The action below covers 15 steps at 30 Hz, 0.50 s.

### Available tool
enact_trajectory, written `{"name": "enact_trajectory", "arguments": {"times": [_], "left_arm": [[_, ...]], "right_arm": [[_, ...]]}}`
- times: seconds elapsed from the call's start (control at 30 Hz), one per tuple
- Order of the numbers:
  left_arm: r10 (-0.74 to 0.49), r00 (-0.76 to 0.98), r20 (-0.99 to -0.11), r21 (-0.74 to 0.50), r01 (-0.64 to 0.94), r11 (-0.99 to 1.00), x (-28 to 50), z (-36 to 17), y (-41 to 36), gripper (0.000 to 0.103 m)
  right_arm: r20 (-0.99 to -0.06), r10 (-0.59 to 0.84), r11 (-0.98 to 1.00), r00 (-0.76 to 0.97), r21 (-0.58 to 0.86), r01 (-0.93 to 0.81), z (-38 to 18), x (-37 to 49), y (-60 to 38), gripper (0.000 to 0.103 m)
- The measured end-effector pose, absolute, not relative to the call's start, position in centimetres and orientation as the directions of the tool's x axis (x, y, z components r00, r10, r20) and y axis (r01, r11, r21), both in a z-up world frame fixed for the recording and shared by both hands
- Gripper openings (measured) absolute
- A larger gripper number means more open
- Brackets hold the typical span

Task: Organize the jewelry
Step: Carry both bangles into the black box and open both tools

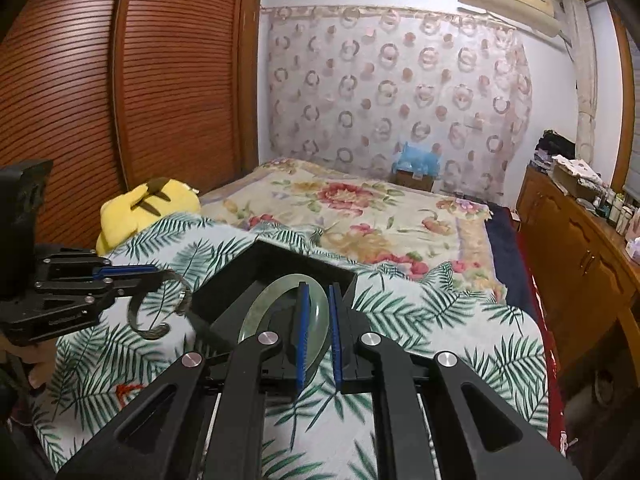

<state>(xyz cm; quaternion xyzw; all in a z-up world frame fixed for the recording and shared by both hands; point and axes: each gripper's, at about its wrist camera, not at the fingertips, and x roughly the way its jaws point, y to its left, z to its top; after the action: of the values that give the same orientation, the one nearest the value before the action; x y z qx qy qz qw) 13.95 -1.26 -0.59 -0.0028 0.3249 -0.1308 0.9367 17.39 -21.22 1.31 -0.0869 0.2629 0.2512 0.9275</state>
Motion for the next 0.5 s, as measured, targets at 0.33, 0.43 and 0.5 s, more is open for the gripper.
{"name": "enact_trajectory", "arguments": {"times": [0.33, 0.43, 0.5], "left_arm": [[-0.232, 0.712, -0.662, -0.055, 0.263, 0.963, 19.6, -1.8, -3.2, 0.004], [-0.236, 0.689, -0.686, -0.054, 0.275, 0.960, 20.3, -2.7, -3.6, 0.005], [-0.244, 0.679, -0.692, -0.059, 0.283, 0.957, 20.5, -3.0, -3.7, 0.007]], "right_arm": [[-0.528, 0.462, 0.840, 0.712, 0.004, -0.542, 0.8, 21.3, -20.8, 0.011], [-0.542, 0.473, 0.829, 0.695, 0.006, -0.559, 0.1, 22.0, -20.2, 0.011], [-0.548, 0.477, 0.824, 0.687, 0.007, -0.566, -0.2, 22.3, -19.9, 0.011]]}}
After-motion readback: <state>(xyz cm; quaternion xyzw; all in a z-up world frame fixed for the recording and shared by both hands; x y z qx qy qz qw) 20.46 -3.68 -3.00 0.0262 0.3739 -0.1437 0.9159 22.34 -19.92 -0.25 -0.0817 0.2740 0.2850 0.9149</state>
